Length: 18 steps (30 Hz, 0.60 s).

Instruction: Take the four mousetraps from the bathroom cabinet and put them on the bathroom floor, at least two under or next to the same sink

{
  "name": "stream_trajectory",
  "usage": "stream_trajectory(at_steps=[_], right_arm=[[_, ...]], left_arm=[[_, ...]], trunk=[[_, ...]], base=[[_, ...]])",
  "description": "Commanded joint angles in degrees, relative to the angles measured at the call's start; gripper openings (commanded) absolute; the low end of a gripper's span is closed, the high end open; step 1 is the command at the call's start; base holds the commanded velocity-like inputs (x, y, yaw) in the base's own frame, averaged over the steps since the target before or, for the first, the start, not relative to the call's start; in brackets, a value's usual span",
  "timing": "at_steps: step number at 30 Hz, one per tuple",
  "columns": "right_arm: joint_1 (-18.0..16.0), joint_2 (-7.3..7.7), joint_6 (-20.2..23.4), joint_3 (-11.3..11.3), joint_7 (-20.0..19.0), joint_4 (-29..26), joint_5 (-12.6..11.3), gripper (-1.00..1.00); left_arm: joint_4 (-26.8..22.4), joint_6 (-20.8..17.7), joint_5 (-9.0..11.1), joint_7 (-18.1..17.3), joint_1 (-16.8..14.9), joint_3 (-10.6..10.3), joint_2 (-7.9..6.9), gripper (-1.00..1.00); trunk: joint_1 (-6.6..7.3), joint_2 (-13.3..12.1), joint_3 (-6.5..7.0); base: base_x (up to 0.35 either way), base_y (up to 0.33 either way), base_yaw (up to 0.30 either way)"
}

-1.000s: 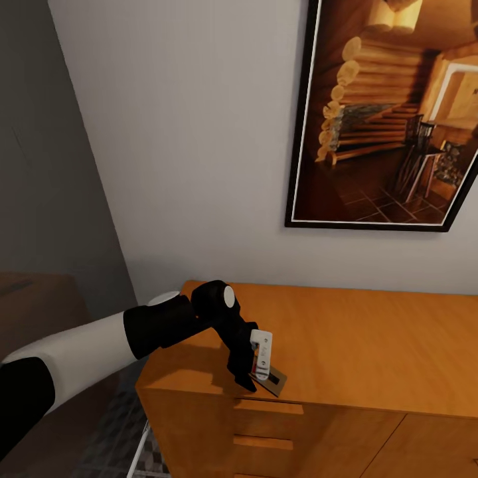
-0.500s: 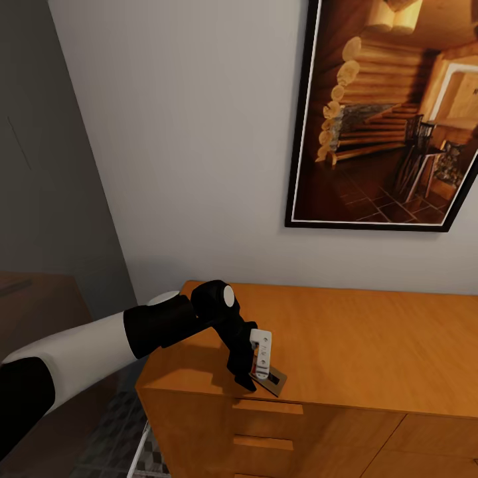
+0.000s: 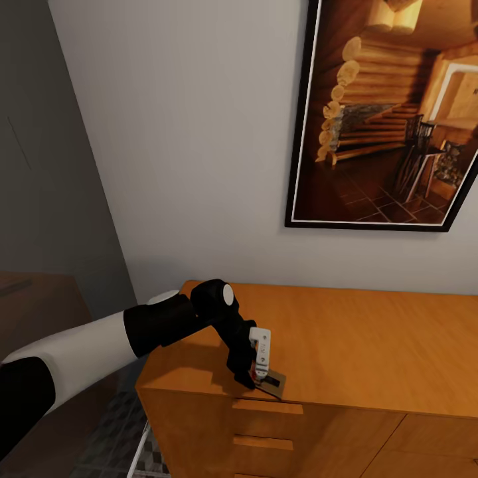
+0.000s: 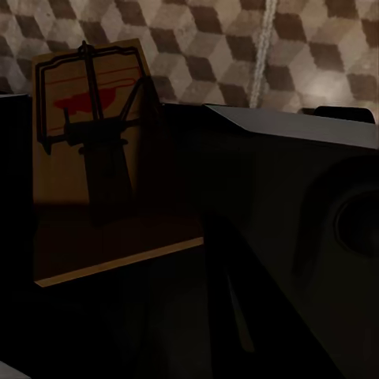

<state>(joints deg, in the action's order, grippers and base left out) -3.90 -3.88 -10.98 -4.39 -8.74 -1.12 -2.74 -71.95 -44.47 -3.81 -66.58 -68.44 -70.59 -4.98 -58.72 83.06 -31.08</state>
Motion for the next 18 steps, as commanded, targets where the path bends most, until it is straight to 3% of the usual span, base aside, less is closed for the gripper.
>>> stream_trajectory(at_steps=[1,18], right_arm=[[0.0,0.01,-0.2,-0.4,0.1,0.1,-0.4,-1.0],[0.0,0.01,-0.5,-0.4,0.1,0.1,-0.4,-1.0]], left_arm=[[0.1,0.4,-1.4,-0.3,0.0,-3.9,-0.03,-1.0],[-0.7,0.4,-1.4,-0.4,0.0,-3.6,-0.03,-1.0]], trunk=[[0.0,0.0,-0.07],[0.0,0.0,-0.07]], base=[[0.0,0.0,0.0],[0.0,0.0,0.0]])
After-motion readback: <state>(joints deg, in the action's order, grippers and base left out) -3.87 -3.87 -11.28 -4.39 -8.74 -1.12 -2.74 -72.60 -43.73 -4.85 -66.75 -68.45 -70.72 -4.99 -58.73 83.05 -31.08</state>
